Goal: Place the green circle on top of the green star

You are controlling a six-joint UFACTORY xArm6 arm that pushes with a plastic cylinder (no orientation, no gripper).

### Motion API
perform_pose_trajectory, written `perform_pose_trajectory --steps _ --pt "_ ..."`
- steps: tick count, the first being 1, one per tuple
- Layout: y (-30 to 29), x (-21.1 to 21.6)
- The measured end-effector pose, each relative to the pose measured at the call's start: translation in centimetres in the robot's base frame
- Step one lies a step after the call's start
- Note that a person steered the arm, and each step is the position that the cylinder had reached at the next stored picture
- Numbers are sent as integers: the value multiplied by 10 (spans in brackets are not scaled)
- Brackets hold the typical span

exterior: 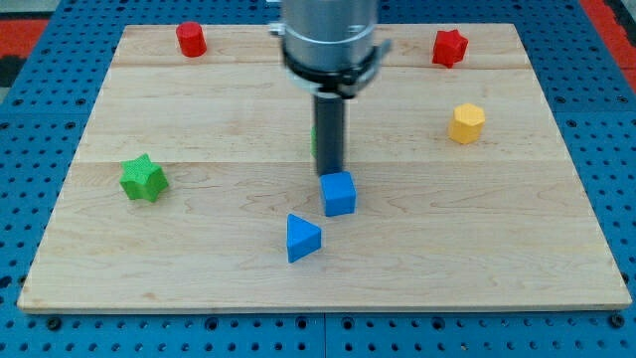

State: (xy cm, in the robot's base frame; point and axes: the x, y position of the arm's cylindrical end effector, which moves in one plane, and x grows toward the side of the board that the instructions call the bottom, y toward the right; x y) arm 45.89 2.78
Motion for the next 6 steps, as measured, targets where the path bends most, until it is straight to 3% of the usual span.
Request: perform_pose_trajectory --steps 2,3,4,5,6 --pt "22 -57" --pt "-8 -66" --pt "15 -43" --pt "1 -43" --pt "-67 -75"
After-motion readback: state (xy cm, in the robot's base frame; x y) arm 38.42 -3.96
